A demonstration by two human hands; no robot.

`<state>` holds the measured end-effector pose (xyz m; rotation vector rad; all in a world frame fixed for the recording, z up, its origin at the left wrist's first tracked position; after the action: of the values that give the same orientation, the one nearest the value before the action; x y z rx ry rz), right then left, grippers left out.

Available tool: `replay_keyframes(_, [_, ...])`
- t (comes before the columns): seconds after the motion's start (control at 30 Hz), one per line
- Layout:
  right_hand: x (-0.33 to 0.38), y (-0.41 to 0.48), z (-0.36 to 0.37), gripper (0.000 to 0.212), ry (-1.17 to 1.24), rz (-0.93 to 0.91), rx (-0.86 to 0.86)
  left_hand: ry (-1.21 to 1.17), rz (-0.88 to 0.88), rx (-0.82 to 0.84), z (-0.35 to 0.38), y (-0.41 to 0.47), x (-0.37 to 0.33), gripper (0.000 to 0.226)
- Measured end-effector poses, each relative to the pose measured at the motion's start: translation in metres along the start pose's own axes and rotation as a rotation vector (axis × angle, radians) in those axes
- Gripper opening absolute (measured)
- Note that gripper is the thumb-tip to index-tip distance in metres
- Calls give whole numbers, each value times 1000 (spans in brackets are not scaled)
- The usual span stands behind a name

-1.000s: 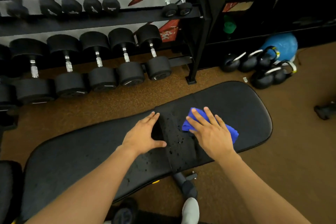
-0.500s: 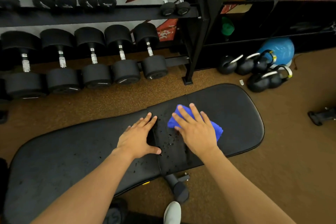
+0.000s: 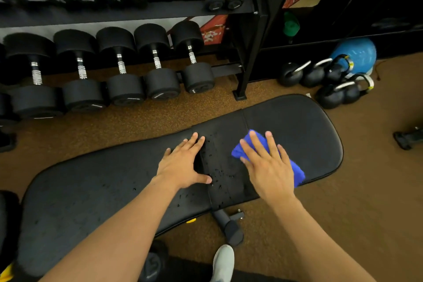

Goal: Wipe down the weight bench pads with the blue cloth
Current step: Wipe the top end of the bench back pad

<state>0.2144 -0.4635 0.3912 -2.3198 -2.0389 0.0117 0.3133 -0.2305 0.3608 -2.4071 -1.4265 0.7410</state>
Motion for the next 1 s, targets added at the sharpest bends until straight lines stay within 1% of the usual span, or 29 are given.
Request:
replay_keyframes(0.07, [23,31,4,49,18,111,-24,28,4,-3,0,2,0,130])
replay_keyframes(0.1, [36,35,8,50,35,131,-23,25,8,5,0,1,0,130])
replay_keyframes(0.13, [45,28,15,50,29,101,-12,20,13,-1,0,0,0,129])
replay_keyframes(0.2, [50,-11,21,49,-8,-23,11,35,25,-14,0,0,1,129])
replay_keyframes(0.27, [37,-49,19,50,-30,-87,50,52,34,5,-2,1,0,130])
replay_keyframes(0.33, [22,-47,11,51,-25,-23,46,48,28,-17,-1,2,1,131])
replay_keyframes(0.4, [20,-13,7,49,5,79,5,33,33,-5,-2,2,1,131])
replay_keyframes(0.47, [34,18,7,50,42,177,-7,26,38,-14,0,1,3,131])
replay_keyframes(0.5, [43,26,11,50,37,189,-20,19,46,-16,1,1,2,131])
replay_keyframes(0.53, [51,27,14,50,33,166,-7,6,61,-17,0,1,3,130])
replay_keyframes(0.63, [57,2,18,51,-31,-36,79,-66,97,-55,-3,-4,12,122])
replay_keyframes(0.67, [52,-6,15,52,-37,-55,111,-88,91,-68,-4,-8,18,120])
replay_keyframes(0.7, [43,-5,11,52,-39,-38,113,-106,74,-81,-4,-12,25,118])
replay_keyframes(0.77, [33,15,3,52,-18,53,74,-110,42,-75,-2,-17,41,118])
replay_keyframes(0.87, [45,68,1,52,37,166,58,-101,30,-26,5,-17,57,120])
replay_keyframes(0.93, [64,82,7,52,25,154,54,-95,22,-9,9,-15,59,123])
replay_keyframes(1.0, [75,69,14,52,-9,55,92,-100,10,-8,11,-13,58,125])
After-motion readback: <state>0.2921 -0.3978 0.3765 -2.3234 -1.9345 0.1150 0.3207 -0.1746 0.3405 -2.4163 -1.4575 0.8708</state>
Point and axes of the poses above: each hand's wrist, its own y-axis towards the middle knuckle, its own z-axis out of the palm, x = y × z, the point moved 1 cm from there along y, towards the middle knuckle, and after that the axes turned 9 degrees about y, right-handed, at the moved point
